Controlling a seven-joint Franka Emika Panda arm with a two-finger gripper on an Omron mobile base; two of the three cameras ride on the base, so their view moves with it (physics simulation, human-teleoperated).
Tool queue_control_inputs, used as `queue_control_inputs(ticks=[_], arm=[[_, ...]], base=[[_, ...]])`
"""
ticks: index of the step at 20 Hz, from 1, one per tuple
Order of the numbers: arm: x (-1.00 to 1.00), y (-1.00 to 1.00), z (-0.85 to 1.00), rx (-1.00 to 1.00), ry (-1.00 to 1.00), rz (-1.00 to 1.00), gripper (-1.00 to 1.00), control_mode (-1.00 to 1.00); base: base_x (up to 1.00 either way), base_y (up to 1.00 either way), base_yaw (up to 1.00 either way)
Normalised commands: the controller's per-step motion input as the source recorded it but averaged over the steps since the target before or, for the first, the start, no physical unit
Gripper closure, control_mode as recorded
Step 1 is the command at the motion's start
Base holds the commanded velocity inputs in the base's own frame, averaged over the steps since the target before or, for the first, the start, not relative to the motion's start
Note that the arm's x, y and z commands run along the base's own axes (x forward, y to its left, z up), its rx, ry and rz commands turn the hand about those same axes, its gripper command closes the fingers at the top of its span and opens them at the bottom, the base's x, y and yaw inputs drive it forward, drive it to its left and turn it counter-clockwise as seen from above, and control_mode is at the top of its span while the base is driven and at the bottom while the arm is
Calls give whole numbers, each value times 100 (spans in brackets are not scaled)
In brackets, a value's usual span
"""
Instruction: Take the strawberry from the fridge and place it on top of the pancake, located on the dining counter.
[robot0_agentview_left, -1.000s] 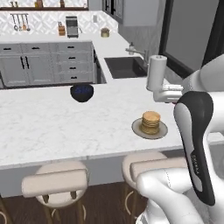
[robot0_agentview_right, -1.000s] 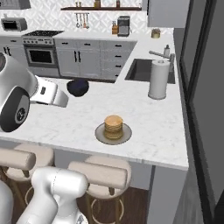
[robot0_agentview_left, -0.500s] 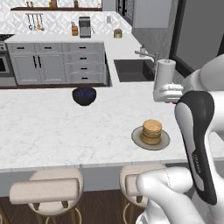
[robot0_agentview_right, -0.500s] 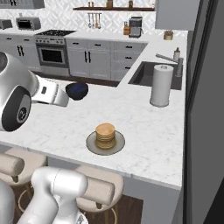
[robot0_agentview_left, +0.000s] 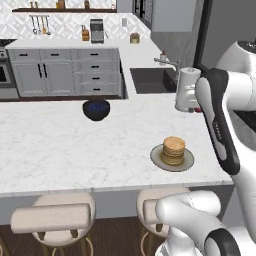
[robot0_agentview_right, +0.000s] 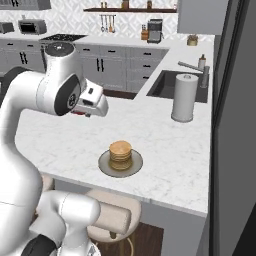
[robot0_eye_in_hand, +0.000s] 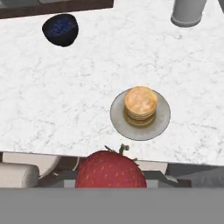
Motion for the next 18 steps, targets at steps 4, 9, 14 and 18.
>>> queue_control_inputs(ticks=[4,9,14,18], arm=[[46,-2,-76,0,33,0,100,-100],[27,0,-63,-2,19,0,100,-100],[5,0,-32,-1,13,0,100,-100],[7,-2,-18,-1,10,0,100,-100]], base=[[0,0,0],[0,0,0],[0,0,0],[0,0,0]])
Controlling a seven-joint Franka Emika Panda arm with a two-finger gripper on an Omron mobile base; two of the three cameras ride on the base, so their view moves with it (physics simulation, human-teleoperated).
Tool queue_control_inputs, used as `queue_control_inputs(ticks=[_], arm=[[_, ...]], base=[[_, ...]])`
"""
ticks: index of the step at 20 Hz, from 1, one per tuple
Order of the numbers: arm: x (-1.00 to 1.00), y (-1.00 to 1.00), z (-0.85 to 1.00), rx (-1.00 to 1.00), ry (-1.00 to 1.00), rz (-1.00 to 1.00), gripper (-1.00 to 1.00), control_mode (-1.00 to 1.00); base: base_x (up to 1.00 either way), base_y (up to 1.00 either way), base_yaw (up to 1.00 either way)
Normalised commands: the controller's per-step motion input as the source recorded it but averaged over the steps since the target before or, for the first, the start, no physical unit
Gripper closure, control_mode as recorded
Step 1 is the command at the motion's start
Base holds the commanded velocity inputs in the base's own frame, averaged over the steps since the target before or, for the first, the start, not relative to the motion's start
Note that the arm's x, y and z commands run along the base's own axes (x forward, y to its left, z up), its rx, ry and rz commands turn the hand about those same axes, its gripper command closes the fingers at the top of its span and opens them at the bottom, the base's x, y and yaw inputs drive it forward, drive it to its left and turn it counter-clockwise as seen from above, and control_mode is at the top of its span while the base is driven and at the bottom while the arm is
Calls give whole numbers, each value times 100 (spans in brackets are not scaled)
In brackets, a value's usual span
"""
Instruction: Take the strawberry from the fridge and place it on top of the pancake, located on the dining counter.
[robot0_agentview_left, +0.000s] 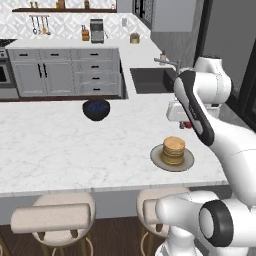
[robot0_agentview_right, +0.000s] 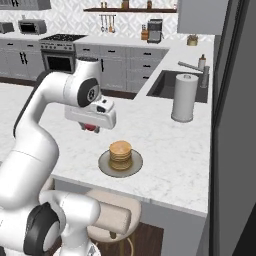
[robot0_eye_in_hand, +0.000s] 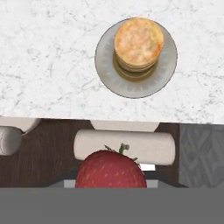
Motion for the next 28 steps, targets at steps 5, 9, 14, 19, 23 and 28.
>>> queue_control_inputs(ticks=[5,9,14,19,23,28], arm=[[13,-17,-31,0,11,0,100,-100],[27,-35,-45,0,1,0,100,-100],[44,-26,-36,0,3,0,100,-100],[49,-11,-34,0,8,0,100,-100],[44,0,-32,0,11,0,100,-100],[43,0,-33,0,10,0,100,-100]], base=[[0,0,0],[0,0,0],[0,0,0],[0,0,0],[0,0,0],[0,0,0]])
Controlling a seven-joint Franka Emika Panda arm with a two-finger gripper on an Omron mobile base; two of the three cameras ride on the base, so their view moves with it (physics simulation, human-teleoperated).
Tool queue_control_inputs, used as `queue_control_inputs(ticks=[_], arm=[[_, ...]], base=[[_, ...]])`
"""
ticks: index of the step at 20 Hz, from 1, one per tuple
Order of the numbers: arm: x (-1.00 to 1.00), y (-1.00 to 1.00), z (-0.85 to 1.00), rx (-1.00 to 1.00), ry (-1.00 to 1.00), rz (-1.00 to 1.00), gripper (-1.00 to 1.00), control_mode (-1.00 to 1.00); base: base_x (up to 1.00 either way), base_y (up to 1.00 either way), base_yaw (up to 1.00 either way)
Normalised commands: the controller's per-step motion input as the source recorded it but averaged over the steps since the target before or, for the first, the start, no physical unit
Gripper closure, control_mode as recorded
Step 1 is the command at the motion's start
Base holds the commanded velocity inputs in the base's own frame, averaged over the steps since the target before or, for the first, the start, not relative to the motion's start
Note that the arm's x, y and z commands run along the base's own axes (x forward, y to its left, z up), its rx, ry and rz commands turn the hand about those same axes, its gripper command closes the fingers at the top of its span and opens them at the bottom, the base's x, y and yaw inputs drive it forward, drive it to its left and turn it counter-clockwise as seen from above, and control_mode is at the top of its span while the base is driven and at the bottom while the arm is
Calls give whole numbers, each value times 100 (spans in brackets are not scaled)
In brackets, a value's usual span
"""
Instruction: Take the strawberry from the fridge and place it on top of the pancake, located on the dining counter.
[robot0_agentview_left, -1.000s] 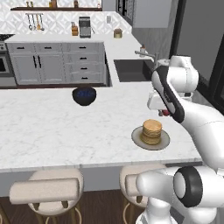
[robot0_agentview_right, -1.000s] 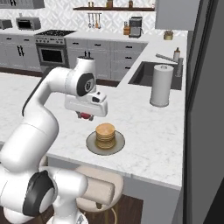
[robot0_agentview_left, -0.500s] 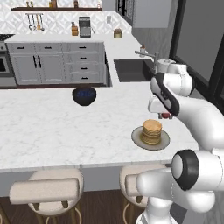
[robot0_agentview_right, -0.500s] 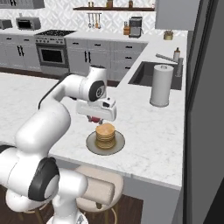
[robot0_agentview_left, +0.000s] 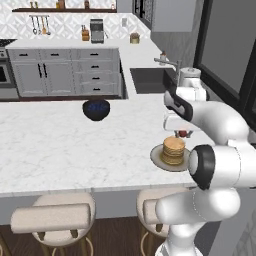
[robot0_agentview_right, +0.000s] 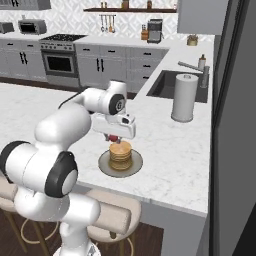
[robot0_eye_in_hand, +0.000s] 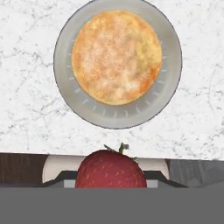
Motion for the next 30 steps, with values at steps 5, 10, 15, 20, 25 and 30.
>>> queue_control_inputs(ticks=[5,10,15,20,25,30], arm=[[28,0,-35,0,4,0,100,-100],[27,0,-31,0,0,0,100,-100],[35,-1,-21,-1,0,0,100,-100],[30,-3,-17,0,0,0,100,-100],[-2,-1,-26,-1,-3,0,100,-100],[0,-1,-25,-1,-1,0,100,-100]], base=[[0,0,0],[0,0,0],[0,0,0],[0,0,0],[0,0,0],[0,0,0]])
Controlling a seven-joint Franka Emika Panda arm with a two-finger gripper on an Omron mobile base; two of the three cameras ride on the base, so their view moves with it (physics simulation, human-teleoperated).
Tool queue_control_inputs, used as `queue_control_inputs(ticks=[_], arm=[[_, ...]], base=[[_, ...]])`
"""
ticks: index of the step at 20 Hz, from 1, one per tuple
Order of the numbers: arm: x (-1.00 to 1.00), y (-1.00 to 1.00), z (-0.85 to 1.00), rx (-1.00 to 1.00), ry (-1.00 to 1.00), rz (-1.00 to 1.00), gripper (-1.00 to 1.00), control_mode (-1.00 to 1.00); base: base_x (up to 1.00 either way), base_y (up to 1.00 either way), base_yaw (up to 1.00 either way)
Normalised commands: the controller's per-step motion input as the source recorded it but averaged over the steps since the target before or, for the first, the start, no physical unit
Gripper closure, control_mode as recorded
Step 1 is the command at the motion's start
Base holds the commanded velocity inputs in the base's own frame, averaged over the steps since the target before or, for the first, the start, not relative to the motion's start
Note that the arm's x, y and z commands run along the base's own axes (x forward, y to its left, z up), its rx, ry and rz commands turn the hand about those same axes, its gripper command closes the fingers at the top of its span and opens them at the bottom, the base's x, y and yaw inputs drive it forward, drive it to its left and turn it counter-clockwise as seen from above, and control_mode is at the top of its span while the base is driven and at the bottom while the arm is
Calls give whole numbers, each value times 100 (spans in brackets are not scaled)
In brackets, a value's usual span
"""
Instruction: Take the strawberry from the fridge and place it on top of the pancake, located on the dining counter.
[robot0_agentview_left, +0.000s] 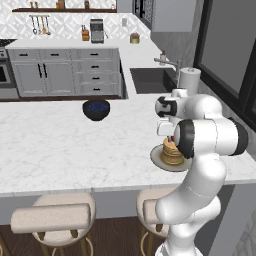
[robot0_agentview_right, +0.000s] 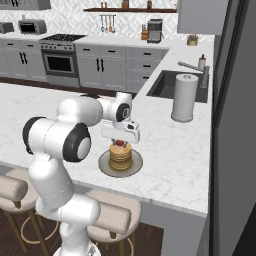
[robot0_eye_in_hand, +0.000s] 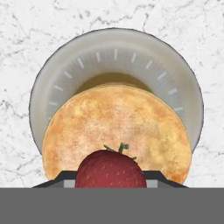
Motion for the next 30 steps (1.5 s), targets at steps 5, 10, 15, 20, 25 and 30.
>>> queue_control_inputs(ticks=[5,10,15,20,25,30], arm=[[0,-2,-11,-1,-7,0,100,-100],[-21,0,-15,-2,-11,1,100,-100],[-28,1,-32,-6,-6,1,-100,-100],[-2,0,-19,-3,-5,0,-100,-100],[-9,0,0,0,-1,0,-100,-100],[-42,0,42,0,-4,0,-100,-100]], base=[[0,0,0],[0,0,0],[0,0,0],[0,0,0],[0,0,0],[0,0,0]])
